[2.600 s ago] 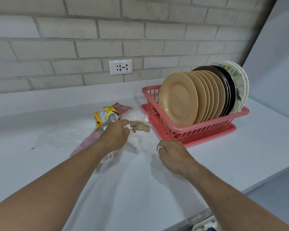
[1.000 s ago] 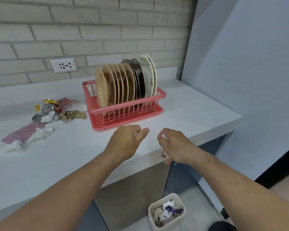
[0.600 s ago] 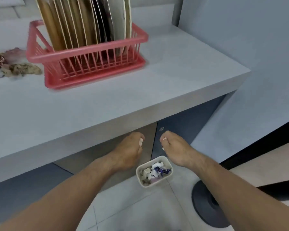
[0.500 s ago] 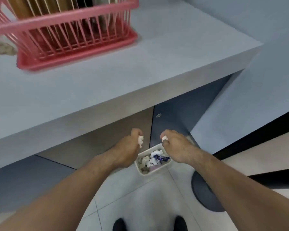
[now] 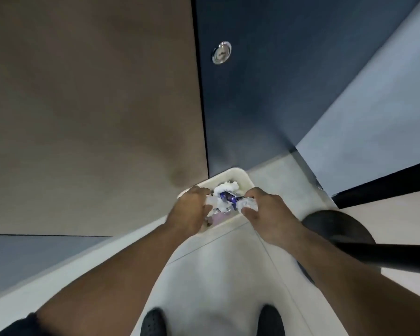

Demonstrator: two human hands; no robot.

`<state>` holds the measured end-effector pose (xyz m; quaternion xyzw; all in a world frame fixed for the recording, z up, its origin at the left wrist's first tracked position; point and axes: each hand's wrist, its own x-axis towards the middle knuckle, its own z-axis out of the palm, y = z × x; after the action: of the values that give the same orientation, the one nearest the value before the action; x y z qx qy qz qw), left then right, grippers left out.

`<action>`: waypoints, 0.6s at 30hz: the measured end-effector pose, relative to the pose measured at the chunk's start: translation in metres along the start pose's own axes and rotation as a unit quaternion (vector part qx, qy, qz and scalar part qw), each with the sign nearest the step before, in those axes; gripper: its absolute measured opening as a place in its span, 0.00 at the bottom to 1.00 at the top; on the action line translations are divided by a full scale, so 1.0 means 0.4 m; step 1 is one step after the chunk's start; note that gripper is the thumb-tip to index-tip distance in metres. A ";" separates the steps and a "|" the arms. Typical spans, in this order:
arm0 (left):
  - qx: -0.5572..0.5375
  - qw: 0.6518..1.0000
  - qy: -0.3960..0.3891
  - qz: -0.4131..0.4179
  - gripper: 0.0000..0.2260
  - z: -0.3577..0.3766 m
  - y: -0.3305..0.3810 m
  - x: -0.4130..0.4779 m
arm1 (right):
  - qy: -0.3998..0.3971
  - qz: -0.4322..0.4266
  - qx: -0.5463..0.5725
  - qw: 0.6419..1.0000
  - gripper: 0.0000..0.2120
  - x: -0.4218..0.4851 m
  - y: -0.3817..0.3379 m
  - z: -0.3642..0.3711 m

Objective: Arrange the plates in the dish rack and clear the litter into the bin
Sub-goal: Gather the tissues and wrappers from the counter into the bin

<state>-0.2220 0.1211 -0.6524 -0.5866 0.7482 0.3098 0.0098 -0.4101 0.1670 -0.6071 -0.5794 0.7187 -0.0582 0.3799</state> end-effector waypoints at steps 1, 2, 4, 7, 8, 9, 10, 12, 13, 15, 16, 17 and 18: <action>-0.005 1.000 -0.002 -0.011 0.16 0.037 -0.011 0.025 | 0.000 -0.003 0.000 1.000 0.12 0.018 0.022 0.026; -0.010 1.000 -0.005 -0.025 0.16 0.074 -0.021 0.047 | 0.001 -0.009 -0.003 1.000 0.12 0.035 0.042 0.048; 0.001 0.999 -0.027 -0.047 0.16 0.139 -0.044 0.088 | 0.011 -0.029 -0.008 0.999 0.12 0.069 0.067 0.082; 0.022 0.997 -0.055 -0.044 0.18 0.199 -0.074 0.123 | 0.017 -0.052 -0.012 0.998 0.12 0.107 0.076 0.111; 0.005 0.998 -0.051 -0.039 0.18 0.209 -0.084 0.131 | 0.012 -0.057 -0.015 0.998 0.12 0.119 0.075 0.117; -0.009 0.999 -0.036 -0.035 0.18 0.210 -0.091 0.133 | 0.008 -0.063 -0.021 0.998 0.13 0.130 0.074 0.123; -0.004 1.000 -0.005 -0.028 0.17 0.206 -0.096 0.134 | 0.006 -0.071 -0.028 0.997 0.13 0.143 0.072 0.130; -0.005 0.998 0.054 -0.021 0.14 0.190 -0.109 0.125 | 0.013 -0.082 -0.037 0.996 0.12 0.175 0.067 0.148; -0.020 0.996 0.080 -0.014 0.12 0.181 -0.116 0.115 | 0.018 -0.087 -0.035 0.995 0.12 0.196 0.064 0.163; -0.032 0.994 0.108 0.004 0.11 0.165 -0.132 0.088 | 0.013 -0.090 -0.033 0.995 0.13 0.242 0.061 0.202; -0.029 0.993 0.115 0.009 0.11 0.156 -0.139 0.075 | 0.003 -0.092 -0.043 0.995 0.15 0.265 0.058 0.222; -0.024 0.993 0.115 0.020 0.13 0.152 -0.148 0.061 | -0.004 -0.099 -0.054 0.994 0.17 0.283 0.059 0.246; -0.019 0.993 0.112 0.032 0.16 0.146 -0.154 0.051 | -0.011 -0.102 -0.063 0.993 0.20 0.299 0.059 0.265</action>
<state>-0.1944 0.1238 -0.7349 -0.5935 0.7571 0.2560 -0.0950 -0.3685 0.1076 -0.7515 -0.6733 0.6535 -0.0451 0.3428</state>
